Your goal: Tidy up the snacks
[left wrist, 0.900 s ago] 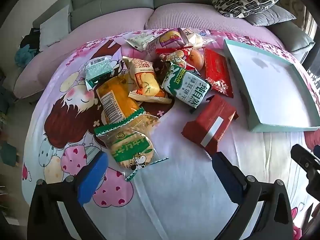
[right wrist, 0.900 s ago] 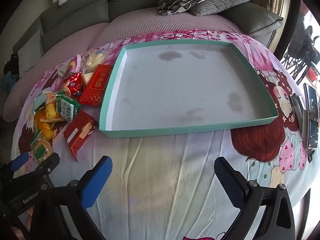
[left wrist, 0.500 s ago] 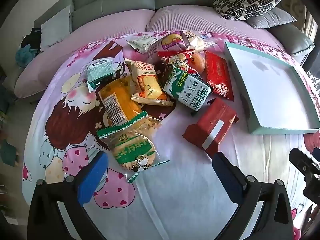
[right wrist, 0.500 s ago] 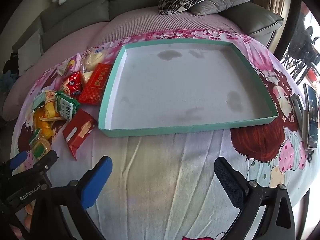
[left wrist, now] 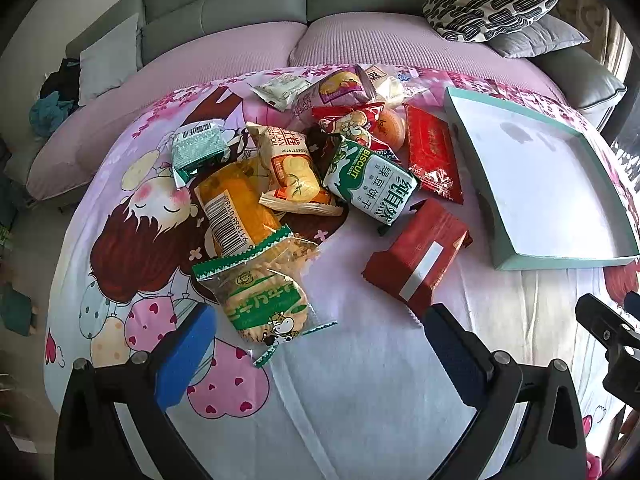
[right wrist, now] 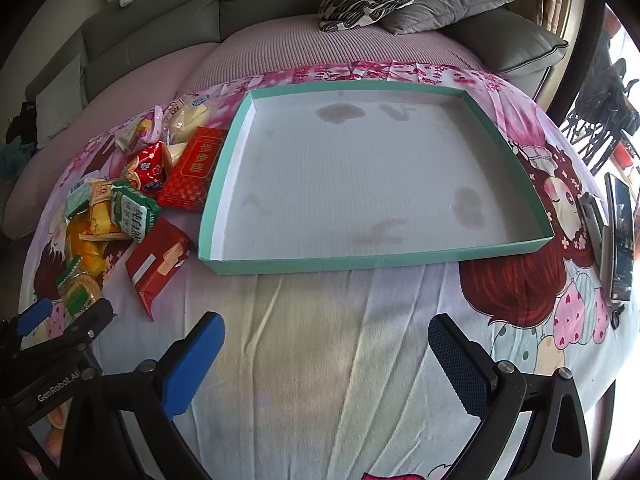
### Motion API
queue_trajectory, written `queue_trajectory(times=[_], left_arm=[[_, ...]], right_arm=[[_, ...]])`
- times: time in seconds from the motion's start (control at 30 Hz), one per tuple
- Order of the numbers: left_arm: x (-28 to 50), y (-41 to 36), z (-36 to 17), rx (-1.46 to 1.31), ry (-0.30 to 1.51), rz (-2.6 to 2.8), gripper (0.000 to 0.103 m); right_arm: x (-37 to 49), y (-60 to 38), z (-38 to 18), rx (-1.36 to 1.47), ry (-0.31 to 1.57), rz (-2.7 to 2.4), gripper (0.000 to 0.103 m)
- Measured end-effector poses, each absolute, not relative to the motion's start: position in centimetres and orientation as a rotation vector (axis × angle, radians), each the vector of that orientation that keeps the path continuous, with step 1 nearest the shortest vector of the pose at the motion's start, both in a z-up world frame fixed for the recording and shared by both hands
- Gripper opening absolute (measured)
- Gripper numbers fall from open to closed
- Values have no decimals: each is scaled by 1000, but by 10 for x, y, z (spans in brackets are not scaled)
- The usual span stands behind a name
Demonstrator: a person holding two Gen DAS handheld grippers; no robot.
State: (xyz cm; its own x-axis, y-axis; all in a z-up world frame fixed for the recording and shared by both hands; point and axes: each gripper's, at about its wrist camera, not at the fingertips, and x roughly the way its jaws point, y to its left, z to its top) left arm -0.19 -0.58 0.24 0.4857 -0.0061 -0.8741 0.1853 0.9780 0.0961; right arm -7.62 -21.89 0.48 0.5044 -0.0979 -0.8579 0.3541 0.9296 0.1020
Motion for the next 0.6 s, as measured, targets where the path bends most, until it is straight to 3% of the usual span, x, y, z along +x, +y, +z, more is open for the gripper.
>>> queue_trajectory(times=[0.6], left_arm=[[1, 2, 6, 163, 1063, -122, 103]], right_arm=[[-78, -216, 8, 258, 1003, -279, 103]])
